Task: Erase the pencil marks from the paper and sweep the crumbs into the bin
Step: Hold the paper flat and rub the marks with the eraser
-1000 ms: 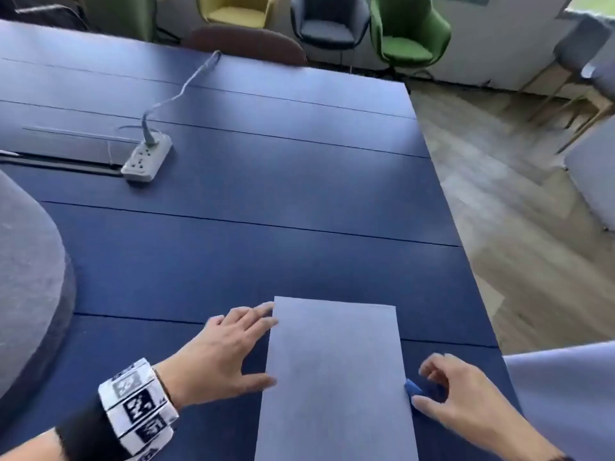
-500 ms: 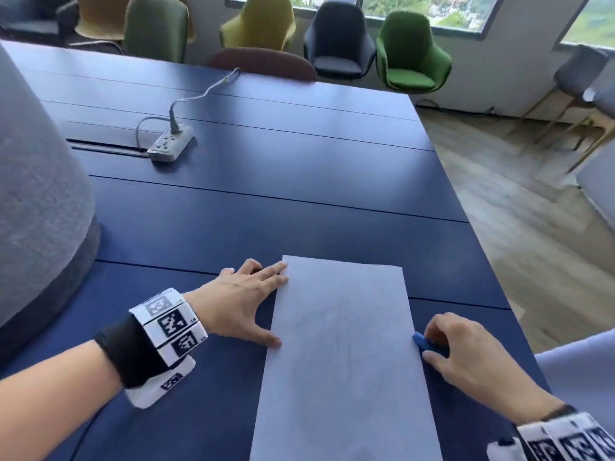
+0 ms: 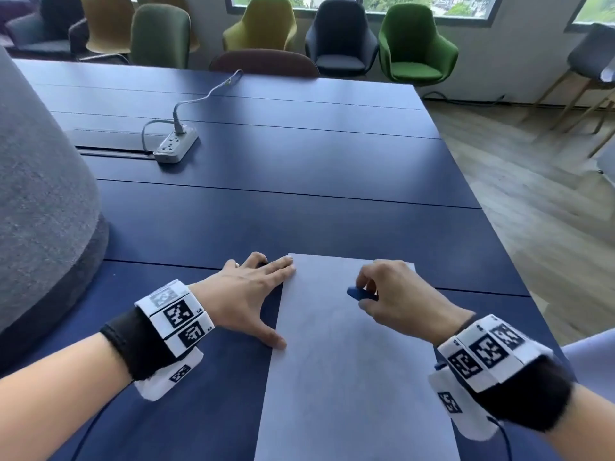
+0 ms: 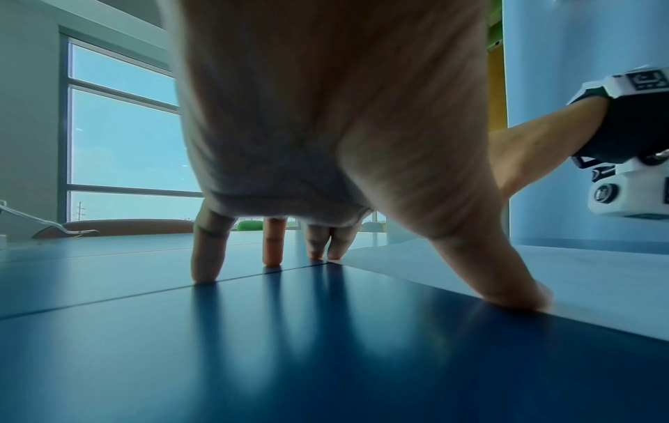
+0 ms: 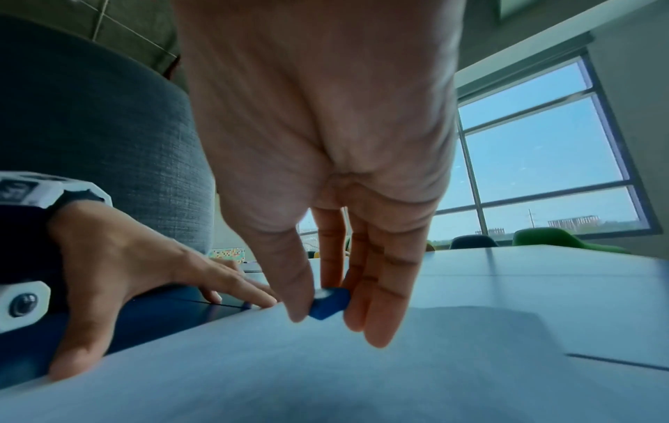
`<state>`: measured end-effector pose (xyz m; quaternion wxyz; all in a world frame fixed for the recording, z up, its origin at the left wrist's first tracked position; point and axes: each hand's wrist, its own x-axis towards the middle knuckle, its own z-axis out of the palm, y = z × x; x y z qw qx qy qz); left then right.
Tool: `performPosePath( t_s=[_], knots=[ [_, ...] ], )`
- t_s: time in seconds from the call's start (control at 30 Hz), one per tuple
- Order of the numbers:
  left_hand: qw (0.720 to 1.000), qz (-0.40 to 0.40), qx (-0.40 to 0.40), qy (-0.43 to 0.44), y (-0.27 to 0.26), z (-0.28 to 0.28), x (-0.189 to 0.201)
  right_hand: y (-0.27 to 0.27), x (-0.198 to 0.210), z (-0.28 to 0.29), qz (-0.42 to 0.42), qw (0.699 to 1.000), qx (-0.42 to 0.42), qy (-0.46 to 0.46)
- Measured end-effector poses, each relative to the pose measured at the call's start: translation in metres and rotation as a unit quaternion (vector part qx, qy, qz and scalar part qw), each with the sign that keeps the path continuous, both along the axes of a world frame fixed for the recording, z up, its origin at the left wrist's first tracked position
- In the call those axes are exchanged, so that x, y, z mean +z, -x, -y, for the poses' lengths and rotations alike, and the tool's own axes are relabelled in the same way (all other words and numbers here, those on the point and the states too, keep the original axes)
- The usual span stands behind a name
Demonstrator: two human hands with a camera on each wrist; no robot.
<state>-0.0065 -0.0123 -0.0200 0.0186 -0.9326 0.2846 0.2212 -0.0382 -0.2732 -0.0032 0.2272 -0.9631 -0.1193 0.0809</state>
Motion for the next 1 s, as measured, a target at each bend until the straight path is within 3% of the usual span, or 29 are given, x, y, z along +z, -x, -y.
performPosePath(
  t_s=[0.3,0.47,0.7,0.87,1.0],
  knots=[
    [1.000,-0.010,0.007,-0.015,0.000,0.004,0.005,-0.025,-0.011,-0.038,0.012,1.000,0.012,-0.022],
    [0.996,-0.070,0.046,-0.009,0.000,0.003,0.005,-0.039,-0.016,-0.044,0.021,0.999,-0.009,-0.034],
    [0.996,-0.082,0.047,-0.004,0.001,0.002,0.006,-0.025,-0.023,-0.057,-0.006,0.997,0.018,-0.073],
    [0.996,-0.080,0.045,-0.001,0.001,0.001,0.009,-0.047,-0.019,-0.048,-0.003,0.997,-0.043,-0.068],
    [0.997,-0.068,0.038,-0.007,0.000,0.001,0.007,-0.031,-0.024,-0.059,-0.022,0.996,0.025,-0.083]
  ],
)
